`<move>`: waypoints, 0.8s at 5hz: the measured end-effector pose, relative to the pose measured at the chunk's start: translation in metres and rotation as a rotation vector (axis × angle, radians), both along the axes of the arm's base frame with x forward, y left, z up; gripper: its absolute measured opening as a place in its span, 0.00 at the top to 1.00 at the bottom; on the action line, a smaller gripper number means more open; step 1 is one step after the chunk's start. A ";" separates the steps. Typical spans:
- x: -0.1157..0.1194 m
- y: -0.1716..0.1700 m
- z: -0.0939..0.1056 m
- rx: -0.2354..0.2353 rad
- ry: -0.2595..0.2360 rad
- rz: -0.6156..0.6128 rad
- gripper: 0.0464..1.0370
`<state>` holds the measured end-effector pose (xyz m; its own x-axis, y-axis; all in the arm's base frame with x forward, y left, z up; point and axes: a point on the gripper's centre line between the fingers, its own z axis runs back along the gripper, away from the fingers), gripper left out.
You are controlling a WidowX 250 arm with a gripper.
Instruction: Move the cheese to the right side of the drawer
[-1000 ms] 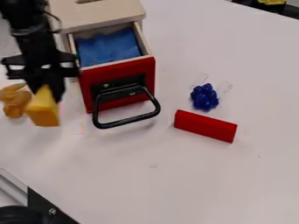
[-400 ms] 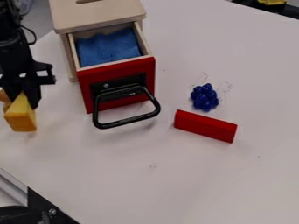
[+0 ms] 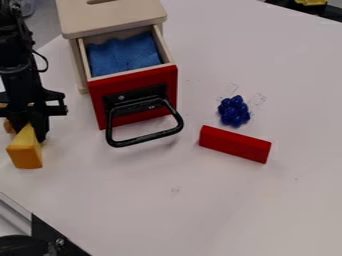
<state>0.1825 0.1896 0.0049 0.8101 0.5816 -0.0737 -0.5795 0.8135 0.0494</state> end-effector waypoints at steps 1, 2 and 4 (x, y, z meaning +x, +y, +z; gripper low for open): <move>0.001 -0.001 -0.004 -0.011 -0.001 0.025 0.49; 0.000 -0.004 -0.001 -0.052 -0.010 0.021 0.18; 0.002 -0.008 0.050 -0.099 -0.141 -0.018 0.04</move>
